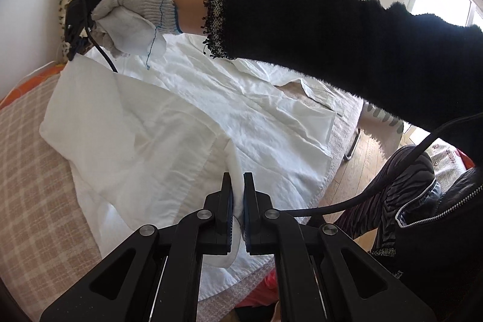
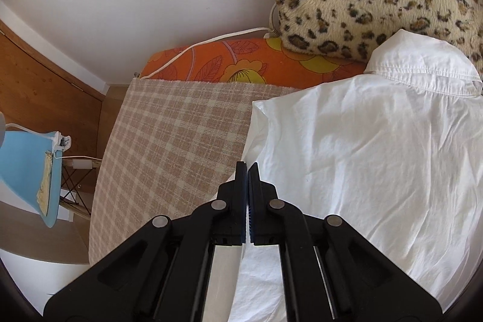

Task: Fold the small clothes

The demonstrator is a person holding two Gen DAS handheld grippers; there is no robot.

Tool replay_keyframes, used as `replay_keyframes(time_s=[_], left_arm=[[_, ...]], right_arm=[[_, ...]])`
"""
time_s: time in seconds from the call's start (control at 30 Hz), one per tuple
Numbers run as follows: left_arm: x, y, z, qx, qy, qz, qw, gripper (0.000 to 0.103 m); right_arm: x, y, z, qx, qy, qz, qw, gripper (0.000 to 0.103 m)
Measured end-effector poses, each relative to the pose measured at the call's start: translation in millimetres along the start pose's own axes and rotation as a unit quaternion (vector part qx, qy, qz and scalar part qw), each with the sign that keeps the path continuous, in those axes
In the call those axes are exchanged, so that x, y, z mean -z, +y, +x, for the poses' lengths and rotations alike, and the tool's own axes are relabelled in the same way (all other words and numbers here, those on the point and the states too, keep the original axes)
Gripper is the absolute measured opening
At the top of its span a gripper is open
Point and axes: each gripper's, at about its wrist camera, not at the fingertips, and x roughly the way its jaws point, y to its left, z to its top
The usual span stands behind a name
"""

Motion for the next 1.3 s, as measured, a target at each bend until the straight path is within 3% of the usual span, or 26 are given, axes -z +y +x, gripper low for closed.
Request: replay_keyframes(time_s=[0.23,0.37,0.53,0.63,0.67,0.73,0.83,1.0,1.2,1.3], left_arm=[[2,-10,26,-0.009,0.03,0.028,0.9991,0.004],[5,-5,29,-0.007,0.044,0.002,0.999,0.006],[15,2,13,-0.014,0.052,-0.04,0.9978,0.018],[25,4,-5,-0.023,0.04,-0.063,0.997,0.018],[28,4,-12,-0.024,0.035,-0.071,0.9966,0.019],[36,2,-26,-0.032,0.021,-0.077,0.9963,0.023],[45,-7,-39,-0.022,0.011,-0.085,0.9961,0.026],[60,-29,-40,-0.018,0.035,-0.052,0.9979,0.026],[65,2,-28,-0.032,0.039,-0.111,0.9925,0.026],[67,29,-15,-0.013,0.044,-0.18,0.9827,0.026]], right_arm=[[13,-34,13,-0.011,0.003,0.025,1.0,0.002],[21,-50,24,0.01,0.025,0.032,0.999,0.002],[26,-51,17,0.04,0.037,0.003,0.999,0.004],[27,-44,3,0.064,0.03,-0.019,0.997,0.022],[26,-42,-3,0.072,0.024,-0.028,0.997,0.036],[27,-37,-14,0.084,0.011,-0.04,0.996,0.046],[28,-30,-26,0.114,0.003,-0.054,0.992,0.046],[34,-19,-56,0.111,-0.014,-0.059,0.992,0.046],[49,5,-93,0.099,-0.017,-0.086,0.991,0.046],[56,10,-114,0.082,-0.022,-0.082,0.993,0.046]])
